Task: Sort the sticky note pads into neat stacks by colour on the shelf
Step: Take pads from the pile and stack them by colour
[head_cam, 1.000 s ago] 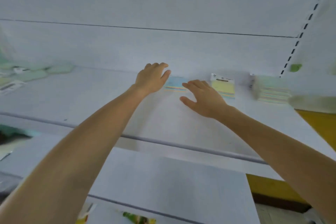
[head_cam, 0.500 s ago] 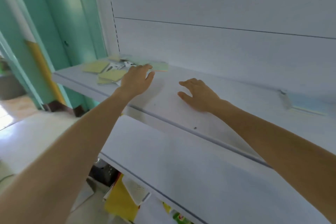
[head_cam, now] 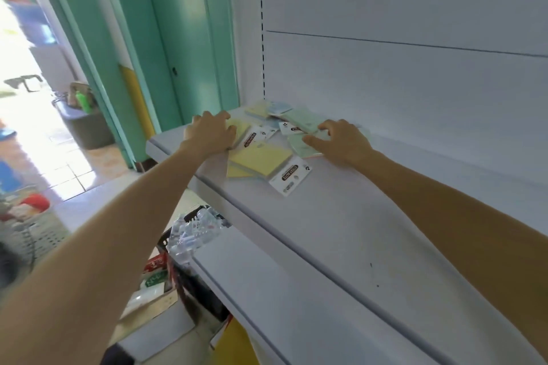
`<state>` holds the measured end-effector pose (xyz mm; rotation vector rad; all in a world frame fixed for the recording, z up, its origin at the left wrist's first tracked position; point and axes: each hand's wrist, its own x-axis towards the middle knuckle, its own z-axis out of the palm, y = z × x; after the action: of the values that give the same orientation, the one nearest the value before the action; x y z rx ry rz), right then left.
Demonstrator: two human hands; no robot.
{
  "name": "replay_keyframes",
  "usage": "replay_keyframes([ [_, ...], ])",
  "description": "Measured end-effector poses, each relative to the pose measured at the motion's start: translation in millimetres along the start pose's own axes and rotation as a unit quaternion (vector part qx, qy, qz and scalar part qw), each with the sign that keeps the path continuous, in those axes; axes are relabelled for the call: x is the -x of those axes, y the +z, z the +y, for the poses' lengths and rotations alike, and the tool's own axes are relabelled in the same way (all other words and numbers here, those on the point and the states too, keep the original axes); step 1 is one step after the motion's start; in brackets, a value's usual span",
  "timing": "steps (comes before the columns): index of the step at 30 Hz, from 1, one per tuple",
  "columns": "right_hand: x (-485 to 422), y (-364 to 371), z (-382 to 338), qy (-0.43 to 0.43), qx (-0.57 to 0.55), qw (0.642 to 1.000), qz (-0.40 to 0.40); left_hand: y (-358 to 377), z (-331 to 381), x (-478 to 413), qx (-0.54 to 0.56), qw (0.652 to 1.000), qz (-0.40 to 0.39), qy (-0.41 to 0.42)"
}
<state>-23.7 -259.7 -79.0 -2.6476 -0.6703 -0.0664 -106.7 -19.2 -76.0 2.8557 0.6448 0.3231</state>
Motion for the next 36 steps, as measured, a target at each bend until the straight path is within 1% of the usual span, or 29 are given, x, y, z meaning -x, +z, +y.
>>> replay_keyframes([
  [2,-8.7,8.0,-8.7,0.017,0.035,0.999,-0.012,4.8,-9.1,-12.1,0.005,0.998,-0.052,-0.032],
  [4,-14.5,12.1,-15.1,0.040,0.042,0.998,-0.022,4.0,-10.9,-24.3,0.035,0.996,-0.080,-0.027],
  [7,-18.8,12.3,-22.1,0.073,0.009,0.997,-0.025,-2.0,-10.9,-41.3,0.060,0.995,-0.083,0.007],
  [11,-14.3,8.3,-31.5,0.114,-0.014,0.993,-0.009,-11.3,-14.1,-53.9,0.072,0.992,-0.094,0.048],
  [15,-5.6,0.5,-38.0,0.150,-0.027,0.988,0.006,-14.4,-14.1,-56.3,0.074,0.989,-0.085,0.095],
  [19,8.0,-2.1,-31.6,0.214,-0.061,0.975,0.025,-22.5,-9.2,-53.7,0.148,0.974,-0.137,0.106],
  [21,19.0,-3.2,-25.8,0.221,-0.073,0.972,0.042,-24.3,-6.4,-54.5,0.212,0.960,-0.147,0.110],
  [23,33.2,-2.3,-21.4,0.229,-0.101,0.966,0.066,-28.1,-3.0,-53.1,0.295,0.941,-0.137,0.098],
  [24,39.9,-1.4,-19.1,0.236,-0.110,0.962,0.079,-30.4,-0.8,-51.8,0.344,0.926,-0.133,0.083],
  [26,51.9,0.0,-14.2,0.254,-0.135,0.951,0.109,-32.5,4.8,-51.3,0.446,0.883,-0.136,0.043],
  [28,64.1,-0.6,-10.0,0.271,-0.172,0.935,0.147,-34.3,13.5,-47.2,0.511,0.848,-0.139,0.019],
  [31,83.0,-6.6,-0.2,0.289,-0.219,0.910,0.203,-32.4,33.9,-38.5,0.541,0.821,-0.181,0.033],
  [34,108.7,-18.2,8.2,0.304,-0.264,0.890,0.216,-27.2,63.3,-22.1,0.545,0.803,-0.228,0.082],
  [36,130.2,-28.3,16.6,0.312,-0.282,0.879,0.225,-23.0,87.8,-7.2,0.550,0.793,-0.246,0.094],
])
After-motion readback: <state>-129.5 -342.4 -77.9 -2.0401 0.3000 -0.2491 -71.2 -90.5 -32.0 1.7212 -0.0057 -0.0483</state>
